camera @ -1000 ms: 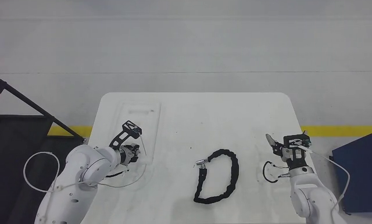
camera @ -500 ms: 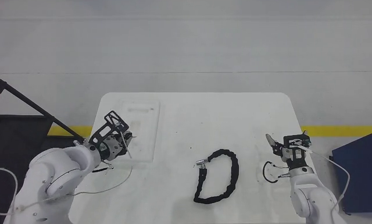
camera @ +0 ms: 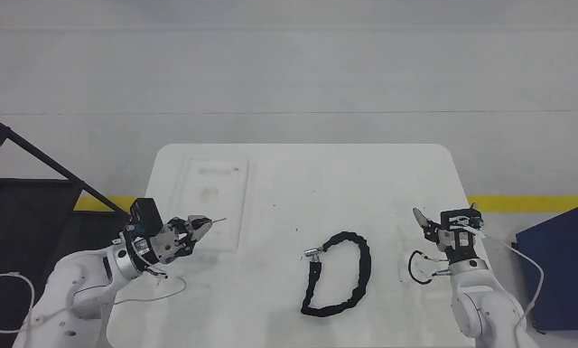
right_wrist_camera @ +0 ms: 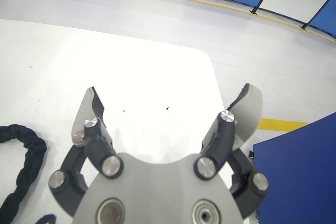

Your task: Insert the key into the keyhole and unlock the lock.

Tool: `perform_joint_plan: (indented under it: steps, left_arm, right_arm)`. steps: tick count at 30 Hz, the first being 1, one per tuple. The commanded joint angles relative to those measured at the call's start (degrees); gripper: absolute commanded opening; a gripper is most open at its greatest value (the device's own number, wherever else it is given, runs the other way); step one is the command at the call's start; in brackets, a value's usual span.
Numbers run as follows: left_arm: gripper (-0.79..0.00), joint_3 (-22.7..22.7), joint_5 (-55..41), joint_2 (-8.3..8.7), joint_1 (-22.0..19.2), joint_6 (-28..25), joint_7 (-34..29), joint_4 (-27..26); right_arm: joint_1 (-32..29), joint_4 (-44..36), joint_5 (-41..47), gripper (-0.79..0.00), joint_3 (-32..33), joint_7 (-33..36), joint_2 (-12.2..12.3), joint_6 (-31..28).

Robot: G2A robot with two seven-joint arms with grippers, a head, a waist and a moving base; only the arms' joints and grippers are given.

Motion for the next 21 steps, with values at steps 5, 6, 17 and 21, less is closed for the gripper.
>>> perform_joint_plan:
  steps: [5,6,17,21]
  left_arm:
    - [-0.785,6.8,-7.2,0.08,-3.9,0.1,6.8,8.5]
    - [-0.785,6.8,-7.2,0.08,-3.9,0.1,6.8,8.5]
    - [-0.785,6.8,-7.2,0.08,-3.9,0.1,6.8,8.5]
    - [-0.785,10.1,-12.0,0.15,-3.2,0.1,6.3,7.4]
  right_arm:
    - [0.0,0.0,0.0,0.0,0.0,0.0,0.0,0.0]
    - [0.0,0.0,0.0,0.0,0.0,0.0,0.0,0.0]
    - [0.0,0.0,0.0,0.0,0.0,0.0,0.0,0.0]
    - [0.0,0.0,0.0,0.0,0.0,0.0,0.0,0.0]
